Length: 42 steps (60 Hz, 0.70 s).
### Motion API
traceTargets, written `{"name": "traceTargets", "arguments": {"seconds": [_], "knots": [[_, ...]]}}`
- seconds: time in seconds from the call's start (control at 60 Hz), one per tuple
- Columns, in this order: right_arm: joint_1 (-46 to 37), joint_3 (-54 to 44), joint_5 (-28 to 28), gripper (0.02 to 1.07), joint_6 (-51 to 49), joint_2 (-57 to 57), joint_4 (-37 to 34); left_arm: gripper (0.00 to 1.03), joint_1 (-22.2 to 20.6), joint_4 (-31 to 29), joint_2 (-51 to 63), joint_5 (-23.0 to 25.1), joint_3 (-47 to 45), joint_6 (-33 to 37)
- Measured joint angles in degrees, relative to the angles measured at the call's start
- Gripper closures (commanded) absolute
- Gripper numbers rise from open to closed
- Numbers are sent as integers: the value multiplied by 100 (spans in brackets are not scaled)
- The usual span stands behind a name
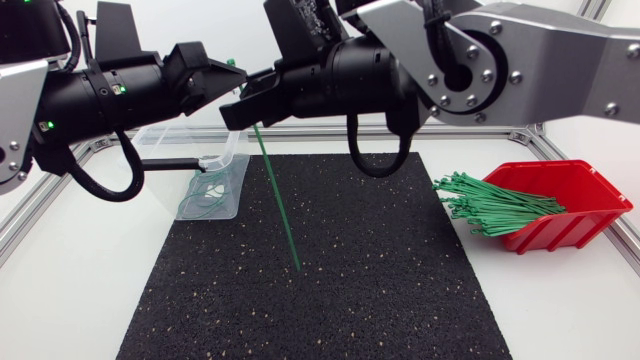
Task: Take a green cable tie from the red box, thread the tail through the head to close it, then place it in the transparent bin on the left.
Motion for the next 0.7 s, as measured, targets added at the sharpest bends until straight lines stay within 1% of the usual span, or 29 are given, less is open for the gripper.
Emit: {"name": "traceTargets", "arguments": {"seconds": [0.05,0.117,0.183,0.267,0.317,0.467,0.55,0.617,0.7], "knots": [[-7,-26,-11,80,0,0,-2,99,15,13,0,83,-4,42],[-13,-72,-57,71,-2,0,-4,99,44,15,-31,173,-7,94],[-17,-85,-103,69,-4,-7,-37,99,107,20,-74,306,-31,98],[-50,-122,-142,68,-44,-74,-76,99,190,37,-114,516,-76,116],[-81,-133,-168,64,-63,-142,-103,99,262,59,-125,715,-92,118],[-229,-133,-457,64,-175,-323,-251,99,378,101,-157,1204,-94,238],[-323,-133,-654,64,-238,-365,-367,99,450,96,-162,1580,-94,343],[-369,-133,-763,64,-356,-365,-461,99,487,2,-160,1825,-96,509],[-407,-136,-730,64,-542,-365,-575,99,516,-177,-173,2059,-129,726]]}}
